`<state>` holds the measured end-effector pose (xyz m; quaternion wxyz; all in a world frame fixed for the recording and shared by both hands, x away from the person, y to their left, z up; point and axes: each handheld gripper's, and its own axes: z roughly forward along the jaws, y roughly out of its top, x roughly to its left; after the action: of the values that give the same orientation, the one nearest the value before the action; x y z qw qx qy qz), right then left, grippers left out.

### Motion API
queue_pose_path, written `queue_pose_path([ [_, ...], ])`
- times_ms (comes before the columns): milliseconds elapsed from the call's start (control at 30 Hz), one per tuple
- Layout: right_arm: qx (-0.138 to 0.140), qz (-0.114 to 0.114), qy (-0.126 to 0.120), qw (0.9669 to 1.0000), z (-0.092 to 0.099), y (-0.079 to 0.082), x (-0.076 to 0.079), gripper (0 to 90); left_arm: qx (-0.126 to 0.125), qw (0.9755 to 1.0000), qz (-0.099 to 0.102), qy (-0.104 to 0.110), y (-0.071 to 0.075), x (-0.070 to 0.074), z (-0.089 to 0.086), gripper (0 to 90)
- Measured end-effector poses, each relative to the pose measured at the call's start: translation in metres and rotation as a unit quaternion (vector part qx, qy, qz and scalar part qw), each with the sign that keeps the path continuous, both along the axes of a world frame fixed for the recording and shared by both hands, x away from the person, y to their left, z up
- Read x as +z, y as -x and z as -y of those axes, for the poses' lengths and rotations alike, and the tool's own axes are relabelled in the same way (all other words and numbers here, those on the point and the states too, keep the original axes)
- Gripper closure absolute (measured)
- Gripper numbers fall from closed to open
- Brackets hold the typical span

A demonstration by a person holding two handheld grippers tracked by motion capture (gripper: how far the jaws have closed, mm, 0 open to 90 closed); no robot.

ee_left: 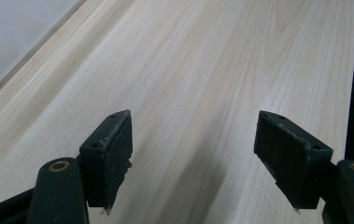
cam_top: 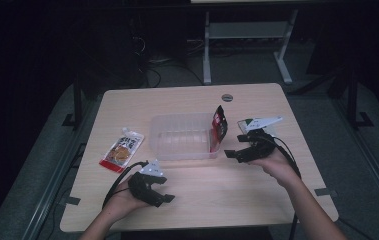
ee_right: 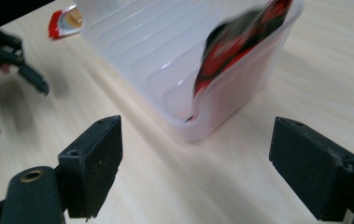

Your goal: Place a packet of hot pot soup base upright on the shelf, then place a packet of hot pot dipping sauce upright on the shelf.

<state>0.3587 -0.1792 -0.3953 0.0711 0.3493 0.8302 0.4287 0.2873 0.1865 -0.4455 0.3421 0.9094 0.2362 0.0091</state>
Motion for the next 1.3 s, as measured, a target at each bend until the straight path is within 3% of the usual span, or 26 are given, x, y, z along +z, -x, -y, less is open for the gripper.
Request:
queue_pose_path([
  [200,0.007,-0.004,0.014,0.9999,0.003,0.018,-0.013,15.8,0.001,1.0000,-0.002,0.000,0.000,0.000,-0.001,27.7],
  [367,0.017,0.011,0.028,0.9994,-0.001,0.030,-0.022,14.8,0.005,1.0000,-0.001,0.000,-0.001,-0.001,-0.001,27.7],
  [600,0.028,-0.007,0.036,0.9989,-0.008,0.043,-0.030,14.5,0.008,1.0000,0.001,0.000,-0.001,0.000,-0.004,27.8],
  [900,0.029,-0.003,0.052,0.9982,0.002,0.071,-0.047,13.6,0.027,0.9996,0.001,0.001,-0.001,0.002,-0.009,27.9],
  [1133,0.030,0.004,0.046,0.9985,0.001,0.075,-0.050,13.6,0.055,0.9984,0.013,-0.001,0.002,0.015,-0.033,27.9],
  [1300,0.038,0.008,0.048,0.9981,-0.002,0.075,-0.051,13.6,0.080,0.9967,0.012,-0.009,-0.002,0.021,-0.057,29.0],
])
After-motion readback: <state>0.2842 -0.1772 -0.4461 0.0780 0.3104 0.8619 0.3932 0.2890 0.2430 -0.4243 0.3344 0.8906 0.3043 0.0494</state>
